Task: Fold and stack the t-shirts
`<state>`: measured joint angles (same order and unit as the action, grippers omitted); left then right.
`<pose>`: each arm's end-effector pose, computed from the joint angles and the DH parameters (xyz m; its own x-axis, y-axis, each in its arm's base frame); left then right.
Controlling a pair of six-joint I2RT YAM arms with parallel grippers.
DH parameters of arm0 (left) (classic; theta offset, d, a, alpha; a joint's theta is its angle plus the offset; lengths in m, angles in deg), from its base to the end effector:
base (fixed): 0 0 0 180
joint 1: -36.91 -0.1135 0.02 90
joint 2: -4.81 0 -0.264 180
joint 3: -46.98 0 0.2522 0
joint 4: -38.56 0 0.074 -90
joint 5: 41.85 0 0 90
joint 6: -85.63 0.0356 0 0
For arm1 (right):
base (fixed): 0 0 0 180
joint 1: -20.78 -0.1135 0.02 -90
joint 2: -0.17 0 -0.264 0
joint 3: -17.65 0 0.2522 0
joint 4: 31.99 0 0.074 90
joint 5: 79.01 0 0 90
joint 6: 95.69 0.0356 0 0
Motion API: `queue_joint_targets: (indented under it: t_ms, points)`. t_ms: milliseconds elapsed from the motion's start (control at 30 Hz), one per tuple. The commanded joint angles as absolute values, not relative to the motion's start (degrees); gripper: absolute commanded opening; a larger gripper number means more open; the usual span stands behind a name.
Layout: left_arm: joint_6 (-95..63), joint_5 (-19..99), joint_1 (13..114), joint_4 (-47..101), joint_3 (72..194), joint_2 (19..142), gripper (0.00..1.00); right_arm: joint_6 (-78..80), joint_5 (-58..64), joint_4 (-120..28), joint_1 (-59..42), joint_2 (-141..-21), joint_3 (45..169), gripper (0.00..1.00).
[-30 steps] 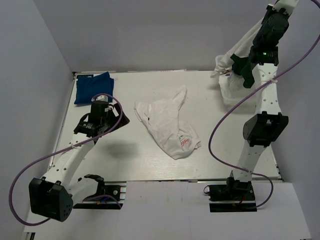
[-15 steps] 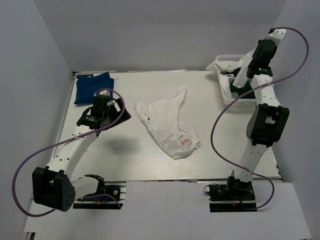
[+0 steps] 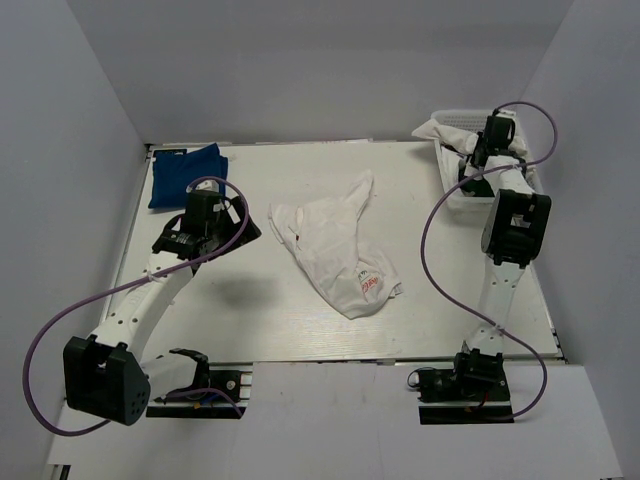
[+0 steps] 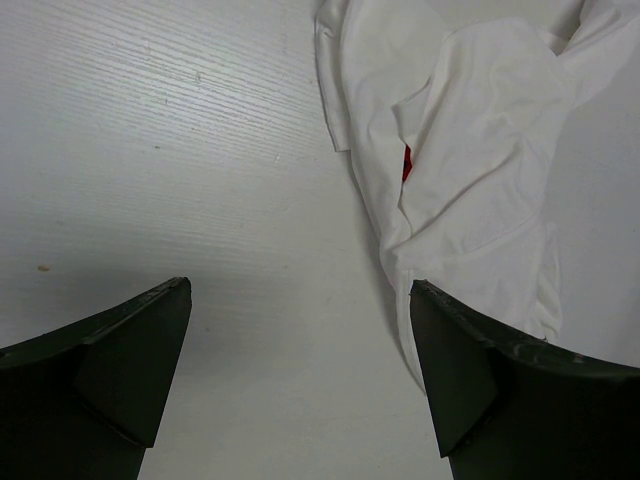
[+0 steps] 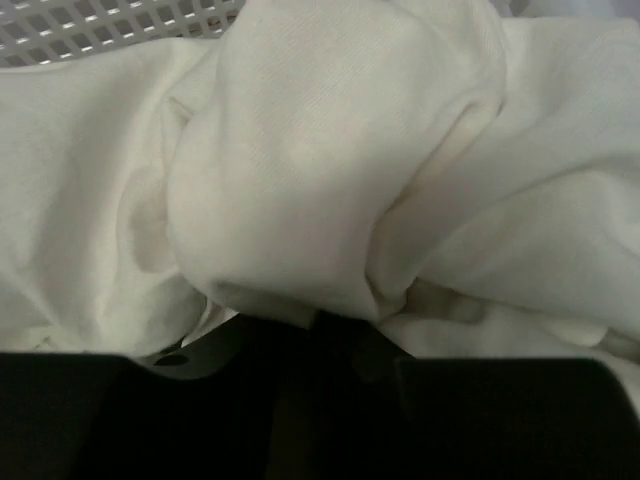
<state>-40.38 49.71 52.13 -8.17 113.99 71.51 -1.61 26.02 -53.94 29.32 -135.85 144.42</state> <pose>0.2350 -0.0629 0.2779 -0.7091 -0.4162 -0.5692 -0.2133 0.8960 -0.3893 0.5441 -0.0910 0.2001 -0.4852 0.1423 -0.8628 0.3983 0.9143 -0.0731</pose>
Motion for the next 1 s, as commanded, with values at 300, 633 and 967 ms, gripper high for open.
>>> queue_joint_targets:
  t_ms: [300, 633, 967]
  points:
    - [-40.3, 48.9, 52.4, -6.6, 115.8, 71.6, 1.0, -3.9, 18.4, -59.2, 27.1, -120.3, 145.1, 0.79]
    - [-39.8, 48.2, 52.4, -6.6, 117.1, 72.9, 1.0, -12.5, 5.5, -59.0, 24.1, -134.7, 159.8, 0.9]
    - [-39.8, 48.2, 52.4, -5.4, 116.6, 73.5, 1.0, -1.4, 10.7, -42.8, 24.5, -138.4, 159.6, 0.56]
